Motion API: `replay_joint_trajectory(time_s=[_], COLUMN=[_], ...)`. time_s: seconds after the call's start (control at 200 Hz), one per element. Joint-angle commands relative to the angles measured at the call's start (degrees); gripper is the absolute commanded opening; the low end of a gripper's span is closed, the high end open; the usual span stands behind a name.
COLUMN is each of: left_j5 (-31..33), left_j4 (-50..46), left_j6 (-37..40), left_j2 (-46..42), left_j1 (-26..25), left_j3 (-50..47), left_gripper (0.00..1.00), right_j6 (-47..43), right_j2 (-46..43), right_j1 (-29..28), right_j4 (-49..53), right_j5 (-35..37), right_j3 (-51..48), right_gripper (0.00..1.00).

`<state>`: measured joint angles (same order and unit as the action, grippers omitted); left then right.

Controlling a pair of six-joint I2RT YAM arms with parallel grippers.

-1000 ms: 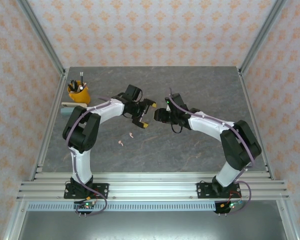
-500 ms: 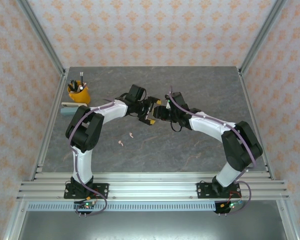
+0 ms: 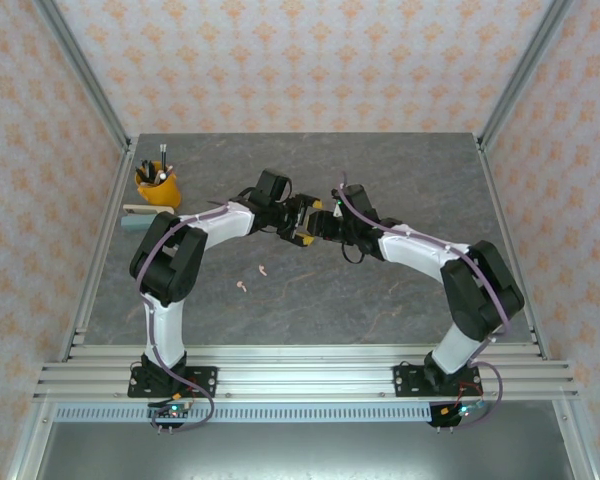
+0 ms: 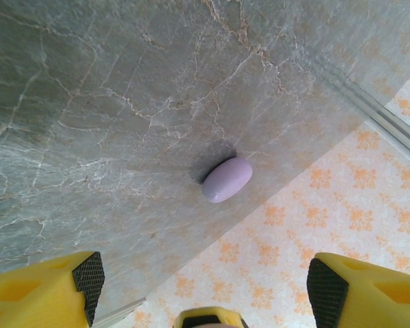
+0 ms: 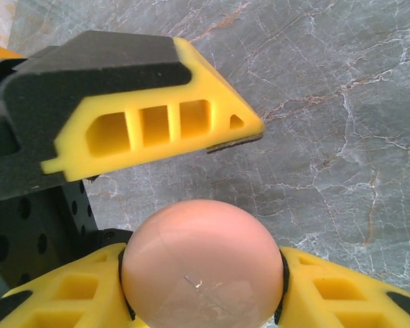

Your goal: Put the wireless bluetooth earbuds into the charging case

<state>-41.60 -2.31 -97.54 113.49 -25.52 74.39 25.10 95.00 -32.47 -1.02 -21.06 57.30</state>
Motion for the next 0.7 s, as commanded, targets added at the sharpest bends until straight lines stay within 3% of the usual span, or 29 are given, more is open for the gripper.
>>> replay_joint_trajectory(time_s=[0.0,0.696], left_j5=[-0.9,-1.9], left_j4=[2.9,5.7], left_j6=[-1.6,-2.5], left_j2=[-3.1,-2.8], left_j1=[-0.5,-1.6], left_j3=[-0.8,-1.7], left_gripper=[0.8,0.76], right_j6=[0.4,0.7], right_j2=[1.1,3.2], right_j1=[0.3,0.6], right_j4=[-1.9,-2.5], right_j5=[0.1,0.0], right_j3=[0.4,1.8], right_gripper=[0.48,0.47])
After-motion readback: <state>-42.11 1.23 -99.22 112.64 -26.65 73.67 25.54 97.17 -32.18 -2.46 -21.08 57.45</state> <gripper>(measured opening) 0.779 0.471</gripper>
